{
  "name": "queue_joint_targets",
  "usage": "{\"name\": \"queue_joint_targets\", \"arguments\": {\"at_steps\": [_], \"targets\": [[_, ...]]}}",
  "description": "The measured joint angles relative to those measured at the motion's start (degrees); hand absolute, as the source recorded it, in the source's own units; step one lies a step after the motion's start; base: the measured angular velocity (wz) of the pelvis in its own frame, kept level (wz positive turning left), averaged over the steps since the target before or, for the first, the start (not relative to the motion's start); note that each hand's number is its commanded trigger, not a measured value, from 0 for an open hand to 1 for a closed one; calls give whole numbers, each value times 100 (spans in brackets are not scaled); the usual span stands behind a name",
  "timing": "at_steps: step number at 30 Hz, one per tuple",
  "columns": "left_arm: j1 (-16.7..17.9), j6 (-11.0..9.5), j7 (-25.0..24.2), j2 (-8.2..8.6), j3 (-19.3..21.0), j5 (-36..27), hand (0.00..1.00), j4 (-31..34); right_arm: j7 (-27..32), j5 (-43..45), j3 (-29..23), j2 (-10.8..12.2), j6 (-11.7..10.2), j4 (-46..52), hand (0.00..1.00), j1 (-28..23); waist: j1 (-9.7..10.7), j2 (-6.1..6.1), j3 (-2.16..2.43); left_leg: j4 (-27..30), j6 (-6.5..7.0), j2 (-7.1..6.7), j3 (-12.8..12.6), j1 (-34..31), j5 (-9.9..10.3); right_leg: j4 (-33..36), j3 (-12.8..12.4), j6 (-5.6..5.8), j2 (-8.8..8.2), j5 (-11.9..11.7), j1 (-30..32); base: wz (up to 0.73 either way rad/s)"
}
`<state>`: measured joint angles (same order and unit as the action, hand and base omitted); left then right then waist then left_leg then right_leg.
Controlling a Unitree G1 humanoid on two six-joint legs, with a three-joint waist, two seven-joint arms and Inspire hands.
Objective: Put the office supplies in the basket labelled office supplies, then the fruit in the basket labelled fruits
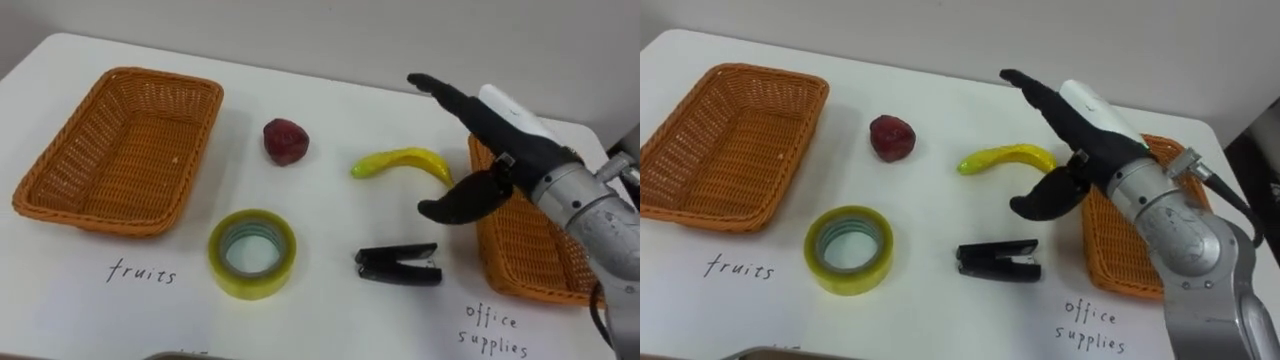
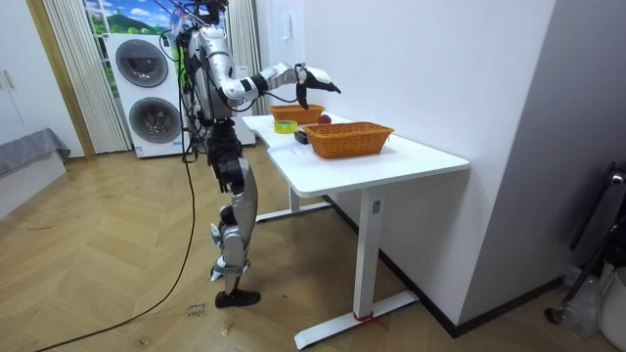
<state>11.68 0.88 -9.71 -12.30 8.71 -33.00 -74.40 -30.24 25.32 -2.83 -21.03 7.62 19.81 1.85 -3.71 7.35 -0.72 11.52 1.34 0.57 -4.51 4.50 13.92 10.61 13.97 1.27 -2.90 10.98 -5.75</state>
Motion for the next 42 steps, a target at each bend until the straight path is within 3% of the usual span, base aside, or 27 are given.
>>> {"name": "queue_joint_targets", "arguments": {"at_steps": [4,13,18,30,42], "targets": [[-22,8,0,0,-3,-5,0,2,-81,-4,109,0,18,-114,0,-113,-7,-10,3,9,0,-2,0,-1,0,-1,-3,2,-4,-1,-3,0],[-110,171,0,16,0,-10,0,66,-544,-27,164,6,400,-292,0,-137,-83,-106,39,-26,4,4,-3,1,-3,4,-7,2,-4,-1,-9,0],[-190,171,0,30,-58,-5,0,160,-785,2,228,5,494,-516,0,-138,-185,-100,45,-26,2,3,-11,1,-5,13,-42,-1,0,-3,9,-1],[-269,165,26,28,-224,-18,0,162,-1042,436,844,31,506,-806,0,-145,-311,-103,42,-15,13,-10,-6,-44,-24,3,-134,2,-1,-10,81,-1],[-323,161,179,50,-336,-25,0,162,-1067,648,859,137,567,-836,0,-350,-316,-130,24,-56,12,-10,-3,-77,-26,5,-134,1,3,-12,97,0]]}}
